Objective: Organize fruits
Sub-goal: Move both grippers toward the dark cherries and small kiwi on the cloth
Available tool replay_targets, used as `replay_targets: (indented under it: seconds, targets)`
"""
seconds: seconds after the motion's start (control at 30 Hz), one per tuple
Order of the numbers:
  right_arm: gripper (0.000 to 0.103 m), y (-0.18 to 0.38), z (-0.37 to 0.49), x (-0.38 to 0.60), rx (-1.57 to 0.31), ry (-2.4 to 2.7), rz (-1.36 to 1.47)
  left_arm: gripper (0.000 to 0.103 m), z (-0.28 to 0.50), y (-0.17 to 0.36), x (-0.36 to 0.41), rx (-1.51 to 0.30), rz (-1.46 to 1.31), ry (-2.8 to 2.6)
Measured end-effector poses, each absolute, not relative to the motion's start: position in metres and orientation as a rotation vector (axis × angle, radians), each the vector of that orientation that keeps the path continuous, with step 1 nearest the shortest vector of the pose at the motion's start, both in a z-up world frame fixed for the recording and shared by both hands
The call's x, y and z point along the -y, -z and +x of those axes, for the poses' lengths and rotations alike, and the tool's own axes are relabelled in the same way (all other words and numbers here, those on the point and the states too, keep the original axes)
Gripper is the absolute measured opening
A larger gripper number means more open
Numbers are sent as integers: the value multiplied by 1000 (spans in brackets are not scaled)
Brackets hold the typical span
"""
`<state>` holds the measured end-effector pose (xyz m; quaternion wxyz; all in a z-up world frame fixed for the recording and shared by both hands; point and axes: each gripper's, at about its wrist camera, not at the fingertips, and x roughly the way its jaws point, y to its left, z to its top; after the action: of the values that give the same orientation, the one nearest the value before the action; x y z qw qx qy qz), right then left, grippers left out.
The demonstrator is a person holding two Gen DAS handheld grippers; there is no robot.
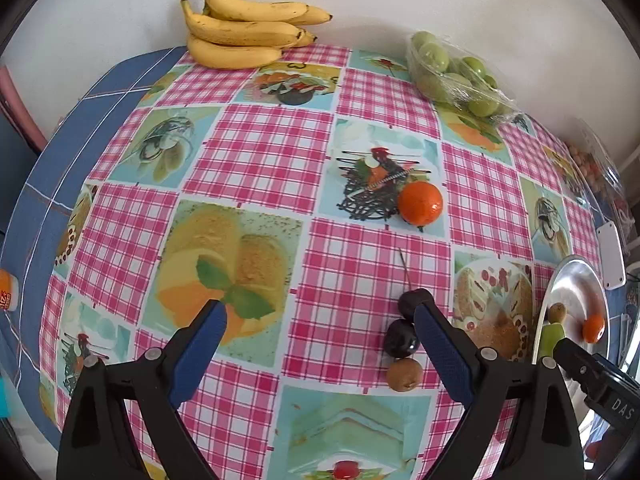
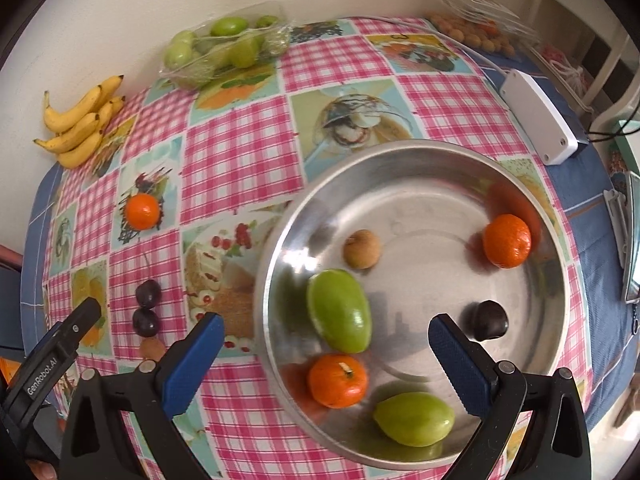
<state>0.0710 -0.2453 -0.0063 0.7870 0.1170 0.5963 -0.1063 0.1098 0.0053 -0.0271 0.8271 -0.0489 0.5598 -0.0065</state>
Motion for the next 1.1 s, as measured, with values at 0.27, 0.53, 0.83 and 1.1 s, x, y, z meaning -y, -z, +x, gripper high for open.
replay_targets:
  seconds: [0.27,0.53,0.83,1.1]
  targets:
    - [103,7,82,207,-1294,180,222,95,110,26,-29,-1190,-144,-25]
    - [103,12,90,169,-1307,117,193,95,109,26,-49,-1195,-176,-54]
    - [103,22,96,146,-1335,87,178,95,108,28,-66,-1199,-211,-79]
    - [103,32,100,137,-1360,64,183,95,110,30,-70,-1206,-222,-80]
